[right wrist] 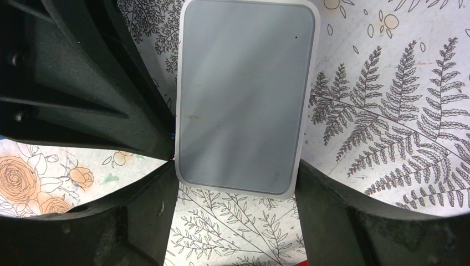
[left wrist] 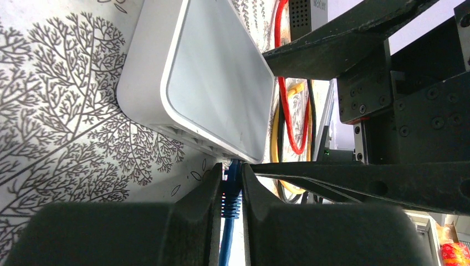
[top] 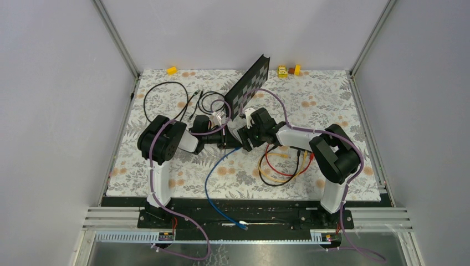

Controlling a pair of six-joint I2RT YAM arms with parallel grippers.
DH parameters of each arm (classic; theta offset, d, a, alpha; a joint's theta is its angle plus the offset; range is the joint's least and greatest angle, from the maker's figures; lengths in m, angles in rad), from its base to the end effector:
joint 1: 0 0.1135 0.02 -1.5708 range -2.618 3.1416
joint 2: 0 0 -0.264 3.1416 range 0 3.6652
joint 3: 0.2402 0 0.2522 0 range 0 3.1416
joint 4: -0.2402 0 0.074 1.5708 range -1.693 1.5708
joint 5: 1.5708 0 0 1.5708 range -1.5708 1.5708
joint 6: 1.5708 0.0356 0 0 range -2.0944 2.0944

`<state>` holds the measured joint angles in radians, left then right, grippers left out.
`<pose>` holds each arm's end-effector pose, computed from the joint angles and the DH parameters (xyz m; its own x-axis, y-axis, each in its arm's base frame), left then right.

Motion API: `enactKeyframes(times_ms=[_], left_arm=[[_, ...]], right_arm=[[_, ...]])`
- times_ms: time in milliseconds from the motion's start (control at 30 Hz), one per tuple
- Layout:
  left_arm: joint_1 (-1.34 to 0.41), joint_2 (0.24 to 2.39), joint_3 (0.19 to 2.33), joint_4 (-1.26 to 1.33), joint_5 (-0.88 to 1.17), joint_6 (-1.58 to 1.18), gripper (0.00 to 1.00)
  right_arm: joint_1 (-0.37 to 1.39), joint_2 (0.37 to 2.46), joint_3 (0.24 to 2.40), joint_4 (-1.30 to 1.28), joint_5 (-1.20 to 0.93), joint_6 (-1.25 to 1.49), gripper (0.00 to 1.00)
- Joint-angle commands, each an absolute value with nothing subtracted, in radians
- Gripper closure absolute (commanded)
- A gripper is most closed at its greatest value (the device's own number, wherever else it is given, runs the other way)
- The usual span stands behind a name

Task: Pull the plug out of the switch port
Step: Pull the connector from the switch port.

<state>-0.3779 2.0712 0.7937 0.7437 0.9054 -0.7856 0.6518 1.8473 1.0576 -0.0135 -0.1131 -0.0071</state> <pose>0.3220 -0.1580 0.0791 -0.9406 -0.0964 -0.3255 0.2716 0.3618 -0.8918 0.3021 0.2356 0.1571 -0.5673 -0.4418 -0.6950 -0.6691 0.7393 0.0763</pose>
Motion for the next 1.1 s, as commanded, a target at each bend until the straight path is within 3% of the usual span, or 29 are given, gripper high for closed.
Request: enactKeyframes(times_ms=[0,900,1067], left_arm=[[-0.382,2.073,0.745,0.698,0.853,-0.766,1.0],[-0.386,2.076,0.731,0.74,0.849,-0.813,1.0],[-0.388,2.059,0.733,0.724,0.845,-0.796,1.0]], right_arm=[[0.65,1.858,1.057,-0.07,-0.031,0.031,0.72],[0.645,1.84,1.065,-0.055,0.031,-0.038,0.78],[0.635,1.831,1.053,-0.048,-0.06,-0.087,0.78]])
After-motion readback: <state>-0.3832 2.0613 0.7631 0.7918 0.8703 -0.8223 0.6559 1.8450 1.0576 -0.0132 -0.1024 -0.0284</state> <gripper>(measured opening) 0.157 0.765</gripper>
